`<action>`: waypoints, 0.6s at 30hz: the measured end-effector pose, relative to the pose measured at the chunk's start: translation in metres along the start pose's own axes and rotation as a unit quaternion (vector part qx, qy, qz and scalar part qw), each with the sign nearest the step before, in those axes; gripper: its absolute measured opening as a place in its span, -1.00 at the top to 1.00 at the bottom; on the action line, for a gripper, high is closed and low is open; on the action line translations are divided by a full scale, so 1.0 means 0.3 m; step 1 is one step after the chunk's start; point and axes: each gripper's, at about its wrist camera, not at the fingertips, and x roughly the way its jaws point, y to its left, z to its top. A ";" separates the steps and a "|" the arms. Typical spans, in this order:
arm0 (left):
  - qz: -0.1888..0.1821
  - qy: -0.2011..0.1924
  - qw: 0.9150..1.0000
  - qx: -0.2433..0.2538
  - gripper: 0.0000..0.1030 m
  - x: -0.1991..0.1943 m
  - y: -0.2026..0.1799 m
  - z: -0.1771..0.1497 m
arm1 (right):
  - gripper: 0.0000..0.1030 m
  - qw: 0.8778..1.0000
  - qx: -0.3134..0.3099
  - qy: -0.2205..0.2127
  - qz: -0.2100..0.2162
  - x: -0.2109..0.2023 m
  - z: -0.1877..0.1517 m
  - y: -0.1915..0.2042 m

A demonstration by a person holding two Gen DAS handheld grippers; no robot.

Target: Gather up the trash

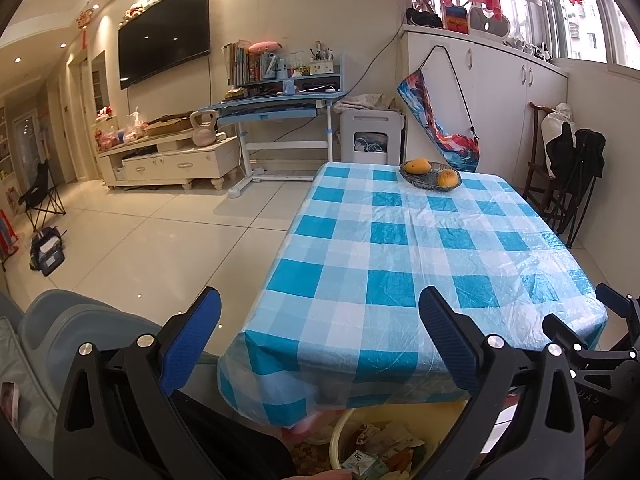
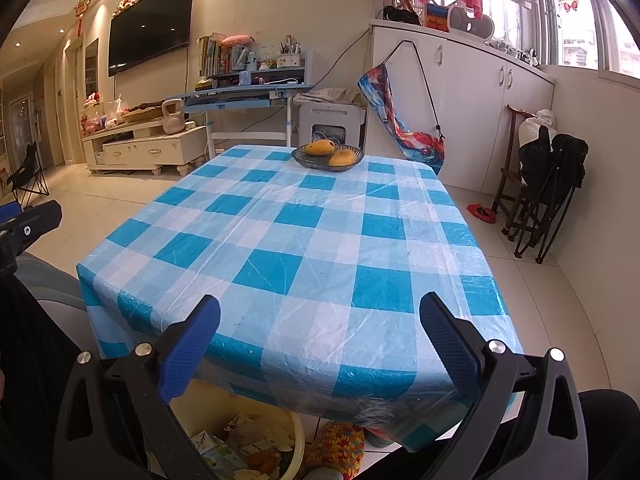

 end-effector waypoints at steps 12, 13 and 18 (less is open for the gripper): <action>0.001 0.001 1.000 0.000 -0.86 0.000 0.002 0.000 | -0.86 1.000 0.000 0.003 -0.001 0.007 -0.005 -0.001; 0.000 0.001 1.000 0.000 -0.86 0.000 0.002 0.000 | -0.86 1.000 0.000 0.004 -0.001 0.007 -0.005 -0.001; 0.001 0.001 1.000 0.000 -0.86 0.000 0.002 0.000 | -0.86 1.000 0.001 0.004 -0.001 0.010 -0.006 -0.001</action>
